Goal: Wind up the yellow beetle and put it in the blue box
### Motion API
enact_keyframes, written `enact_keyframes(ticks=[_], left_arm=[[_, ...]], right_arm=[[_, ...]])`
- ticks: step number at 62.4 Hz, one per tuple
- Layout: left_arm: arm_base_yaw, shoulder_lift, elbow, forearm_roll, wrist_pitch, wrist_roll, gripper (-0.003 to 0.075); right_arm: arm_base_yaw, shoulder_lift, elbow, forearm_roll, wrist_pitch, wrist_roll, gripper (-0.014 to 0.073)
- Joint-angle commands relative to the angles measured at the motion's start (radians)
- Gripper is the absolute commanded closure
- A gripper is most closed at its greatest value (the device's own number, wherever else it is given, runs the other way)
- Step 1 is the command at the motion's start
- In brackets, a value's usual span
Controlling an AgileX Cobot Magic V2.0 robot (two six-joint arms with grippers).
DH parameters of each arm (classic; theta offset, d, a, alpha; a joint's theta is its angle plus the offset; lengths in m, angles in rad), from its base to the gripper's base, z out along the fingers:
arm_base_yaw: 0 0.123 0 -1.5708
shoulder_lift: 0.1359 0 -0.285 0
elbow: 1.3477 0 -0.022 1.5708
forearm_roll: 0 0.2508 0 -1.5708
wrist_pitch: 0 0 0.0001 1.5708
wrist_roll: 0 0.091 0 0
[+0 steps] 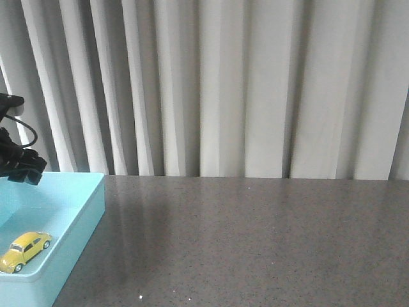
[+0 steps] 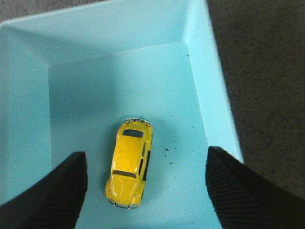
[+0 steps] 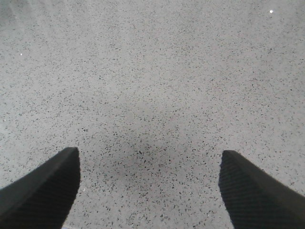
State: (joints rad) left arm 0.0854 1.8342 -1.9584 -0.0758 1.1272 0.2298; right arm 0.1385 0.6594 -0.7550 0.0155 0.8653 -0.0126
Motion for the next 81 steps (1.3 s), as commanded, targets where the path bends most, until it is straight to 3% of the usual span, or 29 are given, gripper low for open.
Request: enact_keyframes(ticks=[1,22,32,38,48,62,69,76,81], left_arm=[[-0.024,-0.187,0.167,0.02,-0.164,-0.011,0.0206],[-0.048,-0.878,1.008,0.017,-0.667,-0.183,0.0206],[-0.048,-1.259,1.277,0.016,-0.744,-0.258,0.0212],[-0.048,-1.453,1.353,0.023,-0.739,-0.269,0.0234],[-0.048,-1.617,1.4,0.076,-0.665,-0.268,0.0276],[-0.049,-1.684,1.503,0.07,-0.644,-0.268,0.0287],[-0.078,-1.68,1.566,0.066,-0.695,-0.27,0.0299],[-0.136,-1.68,1.588,0.044,-0.715,-0.27,0.036],[-0.167,-1.68,1.588,0.044,-0.72,-0.27,0.0448]], right_arm=[[-0.004,-0.001,-0.025,-0.005,-0.059,-0.005,0.0015],[-0.004,-0.001,-0.025,-0.005,-0.059,-0.005,0.0015],[-0.004,-0.001,-0.025,-0.005,-0.059,-0.005,0.0015],[-0.004,-0.001,-0.025,-0.005,-0.059,-0.005,0.0015],[-0.004,-0.001,-0.025,-0.005,-0.059,-0.005,0.0015],[-0.004,-0.001,-0.025,-0.005,-0.059,-0.005,0.0015],[-0.004,-0.001,-0.025,-0.005,-0.059,-0.005,0.0015],[-0.004,-0.001,-0.025,-0.005,-0.059,-0.005,0.0015],[-0.004,-0.001,-0.025,-0.005,-0.059,-0.005,0.0015]])
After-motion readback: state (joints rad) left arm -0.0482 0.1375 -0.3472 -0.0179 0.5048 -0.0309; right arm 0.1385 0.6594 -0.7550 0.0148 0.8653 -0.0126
